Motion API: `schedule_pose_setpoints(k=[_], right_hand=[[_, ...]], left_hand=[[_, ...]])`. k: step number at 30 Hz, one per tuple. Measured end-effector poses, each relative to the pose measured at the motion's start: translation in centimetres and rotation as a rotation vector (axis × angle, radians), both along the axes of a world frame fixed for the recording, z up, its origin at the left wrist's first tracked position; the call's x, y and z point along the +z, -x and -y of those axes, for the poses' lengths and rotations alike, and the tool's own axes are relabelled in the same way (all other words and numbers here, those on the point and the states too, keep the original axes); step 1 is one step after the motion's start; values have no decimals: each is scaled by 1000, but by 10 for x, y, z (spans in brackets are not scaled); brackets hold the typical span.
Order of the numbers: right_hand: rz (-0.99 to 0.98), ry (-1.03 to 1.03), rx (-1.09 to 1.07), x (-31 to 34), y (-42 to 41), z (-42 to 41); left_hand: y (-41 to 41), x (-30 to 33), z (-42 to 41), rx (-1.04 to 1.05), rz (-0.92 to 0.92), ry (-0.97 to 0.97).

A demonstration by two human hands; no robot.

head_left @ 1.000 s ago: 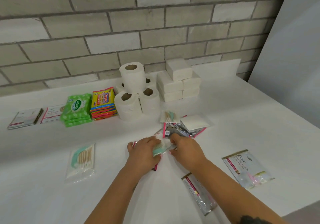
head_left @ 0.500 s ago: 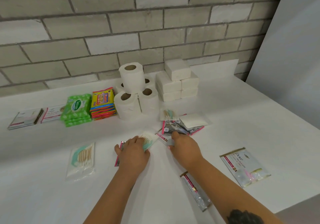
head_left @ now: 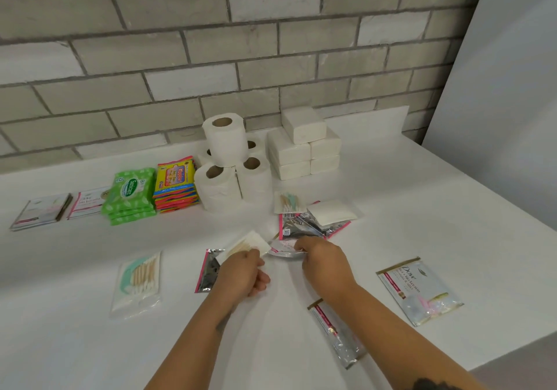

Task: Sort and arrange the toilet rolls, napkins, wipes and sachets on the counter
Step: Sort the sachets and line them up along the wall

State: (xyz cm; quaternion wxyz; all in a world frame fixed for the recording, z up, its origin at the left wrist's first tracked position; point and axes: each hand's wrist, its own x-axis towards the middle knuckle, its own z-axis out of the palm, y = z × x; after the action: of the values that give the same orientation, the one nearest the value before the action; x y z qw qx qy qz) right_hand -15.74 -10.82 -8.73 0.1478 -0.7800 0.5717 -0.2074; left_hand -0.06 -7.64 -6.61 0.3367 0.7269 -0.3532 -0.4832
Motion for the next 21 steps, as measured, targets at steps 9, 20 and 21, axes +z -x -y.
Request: schedule_pose_setpoints(k=[9, 20, 21], right_hand=[[388, 33, 40, 7, 24, -21], [449, -274, 111, 31, 67, -14], [430, -229, 31, 33, 76, -12]], left_hand=[[-4, 1, 7, -40, -568, -181], [16, -2, 7, -39, -688, -92], [16, -3, 8, -33, -705, -77]])
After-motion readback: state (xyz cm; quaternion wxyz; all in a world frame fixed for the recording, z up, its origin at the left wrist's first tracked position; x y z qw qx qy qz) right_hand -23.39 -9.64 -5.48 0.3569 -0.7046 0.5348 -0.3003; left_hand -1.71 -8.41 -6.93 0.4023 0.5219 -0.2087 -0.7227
